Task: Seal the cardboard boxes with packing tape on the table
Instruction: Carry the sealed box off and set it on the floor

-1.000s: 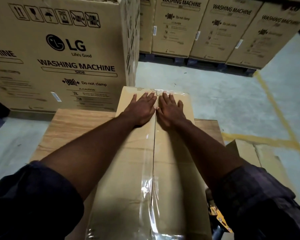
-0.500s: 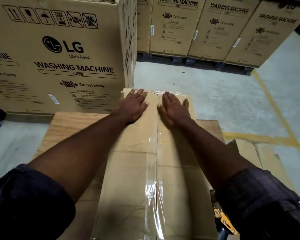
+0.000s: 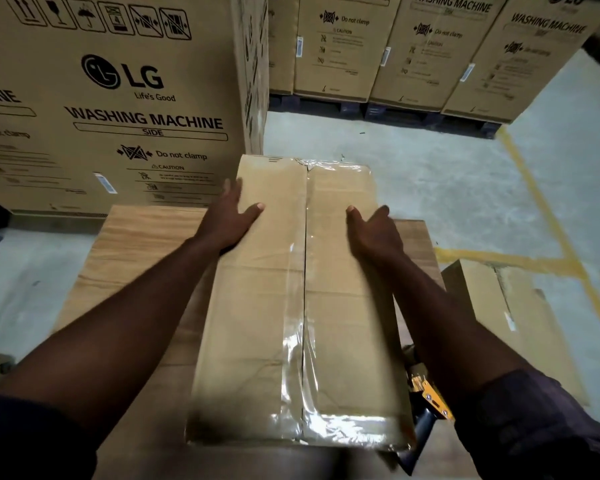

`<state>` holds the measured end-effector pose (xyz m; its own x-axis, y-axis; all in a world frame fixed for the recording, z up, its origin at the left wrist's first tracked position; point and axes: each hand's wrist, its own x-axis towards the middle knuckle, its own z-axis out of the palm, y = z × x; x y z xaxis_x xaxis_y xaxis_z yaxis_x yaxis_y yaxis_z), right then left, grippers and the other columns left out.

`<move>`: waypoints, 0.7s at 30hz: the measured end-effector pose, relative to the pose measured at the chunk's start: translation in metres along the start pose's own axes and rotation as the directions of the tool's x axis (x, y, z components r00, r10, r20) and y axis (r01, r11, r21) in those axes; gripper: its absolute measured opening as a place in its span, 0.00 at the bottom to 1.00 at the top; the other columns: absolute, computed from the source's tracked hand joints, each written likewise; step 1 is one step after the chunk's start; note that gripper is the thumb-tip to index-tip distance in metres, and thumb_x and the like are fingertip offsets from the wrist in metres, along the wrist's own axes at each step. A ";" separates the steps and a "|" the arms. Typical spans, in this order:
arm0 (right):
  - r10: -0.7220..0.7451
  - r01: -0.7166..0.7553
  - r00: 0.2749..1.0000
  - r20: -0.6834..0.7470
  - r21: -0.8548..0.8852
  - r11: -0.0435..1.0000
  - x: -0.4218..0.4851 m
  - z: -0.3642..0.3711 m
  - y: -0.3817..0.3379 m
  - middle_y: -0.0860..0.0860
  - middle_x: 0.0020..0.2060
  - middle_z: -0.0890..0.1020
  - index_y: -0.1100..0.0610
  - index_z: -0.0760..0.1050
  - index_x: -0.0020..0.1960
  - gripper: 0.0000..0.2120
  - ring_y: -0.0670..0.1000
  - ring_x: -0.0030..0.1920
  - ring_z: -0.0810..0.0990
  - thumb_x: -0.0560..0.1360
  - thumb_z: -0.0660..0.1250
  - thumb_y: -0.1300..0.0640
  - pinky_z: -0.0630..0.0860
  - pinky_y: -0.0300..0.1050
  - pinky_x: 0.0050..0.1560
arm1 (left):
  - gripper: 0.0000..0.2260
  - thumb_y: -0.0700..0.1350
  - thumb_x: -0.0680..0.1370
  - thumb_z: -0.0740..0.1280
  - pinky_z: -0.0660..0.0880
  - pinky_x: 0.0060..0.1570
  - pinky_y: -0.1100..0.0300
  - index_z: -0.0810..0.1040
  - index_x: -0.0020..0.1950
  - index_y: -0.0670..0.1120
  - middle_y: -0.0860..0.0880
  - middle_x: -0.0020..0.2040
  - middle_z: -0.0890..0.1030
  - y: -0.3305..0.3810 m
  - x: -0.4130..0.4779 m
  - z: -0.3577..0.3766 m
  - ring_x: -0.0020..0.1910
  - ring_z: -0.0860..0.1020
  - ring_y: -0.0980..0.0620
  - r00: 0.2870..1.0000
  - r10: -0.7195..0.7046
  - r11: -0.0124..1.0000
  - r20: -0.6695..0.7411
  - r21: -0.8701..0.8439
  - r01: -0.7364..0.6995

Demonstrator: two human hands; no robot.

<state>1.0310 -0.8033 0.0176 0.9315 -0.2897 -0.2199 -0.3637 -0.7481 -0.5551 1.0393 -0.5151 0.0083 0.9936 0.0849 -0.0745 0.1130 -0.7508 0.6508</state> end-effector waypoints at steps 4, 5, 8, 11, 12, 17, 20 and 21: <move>0.086 -0.169 0.972 0.219 0.394 0.903 -0.009 -0.007 0.030 0.57 0.60 0.83 0.59 0.77 0.64 0.37 0.57 0.55 0.82 0.71 0.64 0.29 0.77 0.50 0.57 | 0.23 0.53 0.79 0.68 0.75 0.59 0.55 0.70 0.74 0.51 0.52 0.63 0.81 -0.010 -0.052 0.000 0.62 0.79 0.49 0.990 -0.076 0.808 0.116 -0.574 0.129; 0.057 -0.176 0.965 0.256 0.470 0.865 -0.015 -0.004 0.038 0.55 0.57 0.85 0.58 0.80 0.62 0.33 0.53 0.53 0.83 0.72 0.66 0.32 0.78 0.49 0.59 | 0.20 0.50 0.81 0.66 0.77 0.56 0.55 0.72 0.73 0.50 0.52 0.61 0.82 -0.012 -0.064 0.000 0.60 0.80 0.50 0.984 -0.088 0.733 0.156 -0.659 0.170; -0.042 -0.223 0.930 0.364 0.654 0.723 -0.048 -0.005 0.053 0.47 0.58 0.84 0.53 0.80 0.62 0.21 0.46 0.58 0.82 0.80 0.64 0.40 0.73 0.48 0.67 | 0.14 0.47 0.83 0.63 0.80 0.50 0.54 0.74 0.70 0.51 0.46 0.62 0.82 -0.014 -0.098 0.001 0.56 0.82 0.47 0.952 -0.118 0.544 0.282 -0.784 0.299; -0.067 -0.343 0.889 0.453 0.754 0.560 -0.078 -0.008 0.063 0.52 0.59 0.85 0.56 0.78 0.66 0.19 0.51 0.57 0.84 0.84 0.58 0.46 0.79 0.46 0.57 | 0.13 0.47 0.83 0.63 0.79 0.52 0.50 0.76 0.67 0.52 0.44 0.61 0.82 -0.017 -0.124 0.004 0.54 0.82 0.44 0.933 -0.154 0.446 0.325 -0.820 0.359; -0.061 -0.364 0.882 0.468 0.757 0.542 -0.083 -0.008 0.065 0.53 0.57 0.85 0.55 0.78 0.65 0.19 0.51 0.55 0.84 0.84 0.57 0.46 0.80 0.45 0.52 | 0.12 0.47 0.83 0.63 0.78 0.53 0.48 0.76 0.66 0.52 0.44 0.61 0.82 -0.016 -0.130 0.004 0.54 0.81 0.44 0.931 -0.165 0.441 0.326 -0.820 0.365; -0.051 -0.391 0.873 0.484 0.760 0.520 -0.103 -0.017 0.070 0.54 0.58 0.85 0.55 0.78 0.66 0.20 0.56 0.59 0.83 0.83 0.59 0.45 0.78 0.50 0.59 | 0.14 0.46 0.82 0.63 0.77 0.54 0.45 0.76 0.67 0.52 0.41 0.61 0.82 -0.006 -0.153 0.000 0.52 0.81 0.42 0.928 -0.185 0.477 0.322 -0.796 0.371; -0.043 -0.394 0.869 0.493 0.743 0.541 -0.114 -0.022 0.073 0.51 0.53 0.87 0.54 0.79 0.64 0.19 0.51 0.53 0.85 0.84 0.57 0.45 0.80 0.45 0.50 | 0.11 0.46 0.82 0.63 0.79 0.47 0.51 0.77 0.63 0.51 0.43 0.56 0.83 0.005 -0.168 -0.008 0.45 0.83 0.46 0.925 -0.215 0.496 0.313 -0.781 0.380; -0.046 -0.393 0.869 0.492 0.746 0.538 -0.118 -0.025 0.074 0.50 0.52 0.87 0.54 0.79 0.63 0.18 0.50 0.52 0.85 0.84 0.57 0.46 0.79 0.44 0.48 | 0.10 0.46 0.82 0.63 0.79 0.45 0.52 0.78 0.62 0.50 0.44 0.54 0.84 0.009 -0.173 -0.011 0.43 0.83 0.47 0.927 -0.217 0.495 0.307 -0.783 0.375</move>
<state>0.8941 -0.8388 0.0225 0.8248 0.0767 -0.5602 -0.5648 0.1570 -0.8102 0.8679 -0.5290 0.0354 0.8961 0.0405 -0.4420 0.4293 0.1732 0.8864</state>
